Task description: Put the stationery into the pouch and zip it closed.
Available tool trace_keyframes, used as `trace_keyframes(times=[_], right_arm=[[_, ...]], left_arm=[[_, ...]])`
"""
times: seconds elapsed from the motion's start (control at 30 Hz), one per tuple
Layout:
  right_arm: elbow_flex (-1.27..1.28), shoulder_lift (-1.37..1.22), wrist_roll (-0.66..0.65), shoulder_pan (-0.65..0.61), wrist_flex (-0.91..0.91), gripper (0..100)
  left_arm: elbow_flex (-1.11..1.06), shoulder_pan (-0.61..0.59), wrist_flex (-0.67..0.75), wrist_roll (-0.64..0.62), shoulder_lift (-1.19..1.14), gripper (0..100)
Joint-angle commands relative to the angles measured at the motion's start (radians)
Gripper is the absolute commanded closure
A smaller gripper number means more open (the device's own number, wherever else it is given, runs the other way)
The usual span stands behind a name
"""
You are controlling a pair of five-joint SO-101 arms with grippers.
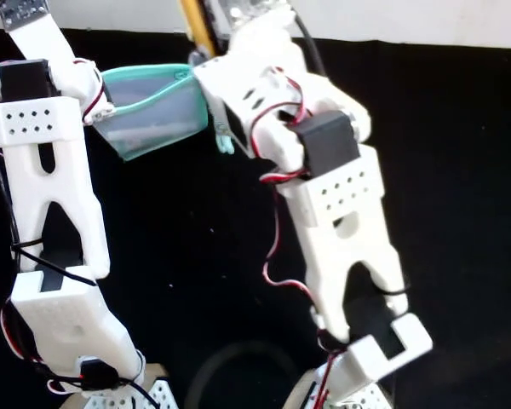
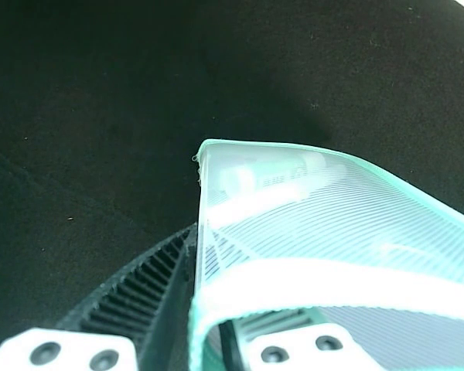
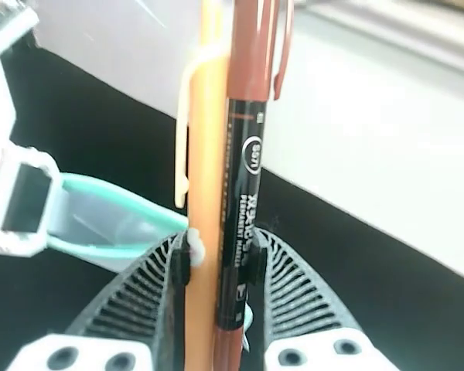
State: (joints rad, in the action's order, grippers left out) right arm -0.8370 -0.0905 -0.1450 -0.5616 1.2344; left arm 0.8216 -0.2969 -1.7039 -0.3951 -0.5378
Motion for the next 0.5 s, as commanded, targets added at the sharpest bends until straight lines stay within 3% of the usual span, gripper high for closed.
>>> trace_keyframes(times=[0.0,0.47], right_arm=[[-0.159,-0.042,0.012,-0.031,-0.027,99.2],[-0.714,-0.384,0.132,-0.071,-0.03,99.2]], left_arm=[[-0.005,-0.012,0.009,0.002,-0.068,99],[-0.005,-0.012,0.009,0.002,-0.07,99]])
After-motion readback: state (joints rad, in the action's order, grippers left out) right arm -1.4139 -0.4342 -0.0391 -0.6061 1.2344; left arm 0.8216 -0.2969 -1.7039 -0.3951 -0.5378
